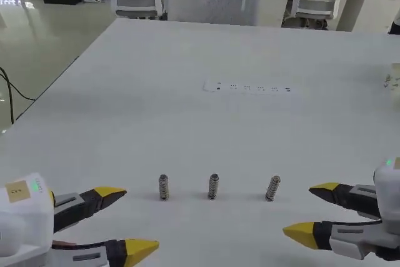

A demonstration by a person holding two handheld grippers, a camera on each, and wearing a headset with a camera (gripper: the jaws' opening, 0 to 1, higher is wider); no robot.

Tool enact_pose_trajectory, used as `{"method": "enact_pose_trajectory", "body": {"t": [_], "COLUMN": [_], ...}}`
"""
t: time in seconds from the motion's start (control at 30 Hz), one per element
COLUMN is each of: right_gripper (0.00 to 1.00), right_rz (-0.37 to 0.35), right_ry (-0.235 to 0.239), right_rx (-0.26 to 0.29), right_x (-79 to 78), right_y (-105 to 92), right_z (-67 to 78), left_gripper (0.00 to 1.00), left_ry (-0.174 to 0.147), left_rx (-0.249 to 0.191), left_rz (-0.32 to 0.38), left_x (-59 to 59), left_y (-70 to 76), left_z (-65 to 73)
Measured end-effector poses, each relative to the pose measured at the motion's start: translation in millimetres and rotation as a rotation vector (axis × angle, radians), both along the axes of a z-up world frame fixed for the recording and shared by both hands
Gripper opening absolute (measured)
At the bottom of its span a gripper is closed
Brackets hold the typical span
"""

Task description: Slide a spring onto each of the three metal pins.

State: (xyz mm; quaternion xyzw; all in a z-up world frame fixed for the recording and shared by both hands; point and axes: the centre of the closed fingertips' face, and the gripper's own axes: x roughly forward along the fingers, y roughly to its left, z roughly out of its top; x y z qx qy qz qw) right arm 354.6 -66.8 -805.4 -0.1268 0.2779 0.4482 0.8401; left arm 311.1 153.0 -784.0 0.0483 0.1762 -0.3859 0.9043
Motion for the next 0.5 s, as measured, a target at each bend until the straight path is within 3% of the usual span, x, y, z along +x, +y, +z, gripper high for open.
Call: {"method": "enact_pose_trajectory", "body": {"t": [0.5], "right_gripper": [0.59], "right_rz": [0.003], "right_ry": [-0.008], "right_rx": [0.005], "right_x": [0.2], "right_y": [1.2], "right_z": [3.2], "left_gripper": [0.56], "left_ry": [-0.004], "left_rx": [0.003], "left_rz": [-0.004], "left_x": [-0.9], "left_y": [-3.4], "left_z": [2.3]}}
